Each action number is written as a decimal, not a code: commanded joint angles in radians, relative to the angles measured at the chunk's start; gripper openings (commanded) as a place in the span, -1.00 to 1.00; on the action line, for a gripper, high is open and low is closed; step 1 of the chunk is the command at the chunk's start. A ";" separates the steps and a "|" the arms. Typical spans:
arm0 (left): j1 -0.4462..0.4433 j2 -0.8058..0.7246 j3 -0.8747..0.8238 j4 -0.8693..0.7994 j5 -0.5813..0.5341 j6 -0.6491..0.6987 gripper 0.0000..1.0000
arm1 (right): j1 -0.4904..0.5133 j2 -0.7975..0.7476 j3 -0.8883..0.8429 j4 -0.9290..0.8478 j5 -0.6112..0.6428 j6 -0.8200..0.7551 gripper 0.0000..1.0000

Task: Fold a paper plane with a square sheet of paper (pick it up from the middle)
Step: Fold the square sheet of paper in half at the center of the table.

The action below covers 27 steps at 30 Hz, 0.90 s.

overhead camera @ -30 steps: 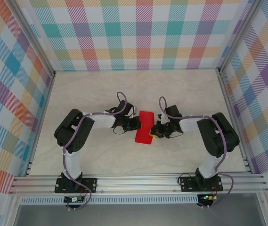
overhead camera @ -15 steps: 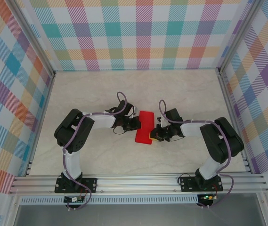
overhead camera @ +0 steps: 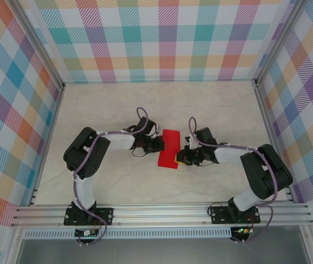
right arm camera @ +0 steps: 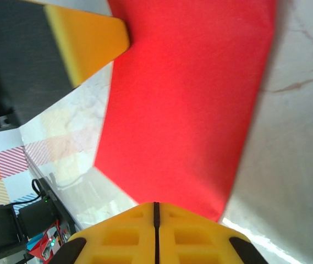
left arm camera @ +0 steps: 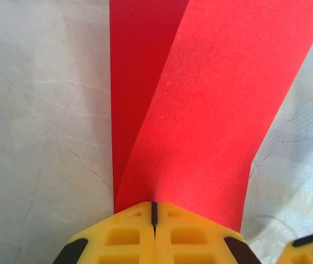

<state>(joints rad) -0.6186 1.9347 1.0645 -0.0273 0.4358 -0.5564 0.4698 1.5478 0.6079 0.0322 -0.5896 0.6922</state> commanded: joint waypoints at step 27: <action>-0.012 0.056 0.004 -0.149 -0.048 0.052 -1.00 | -0.017 0.025 0.110 -0.047 0.091 -0.006 -0.82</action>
<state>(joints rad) -0.6193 1.9381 1.0782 -0.0509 0.4343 -0.5266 0.4816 1.5494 0.6937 -0.0387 -0.4919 0.6952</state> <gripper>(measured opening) 0.046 0.091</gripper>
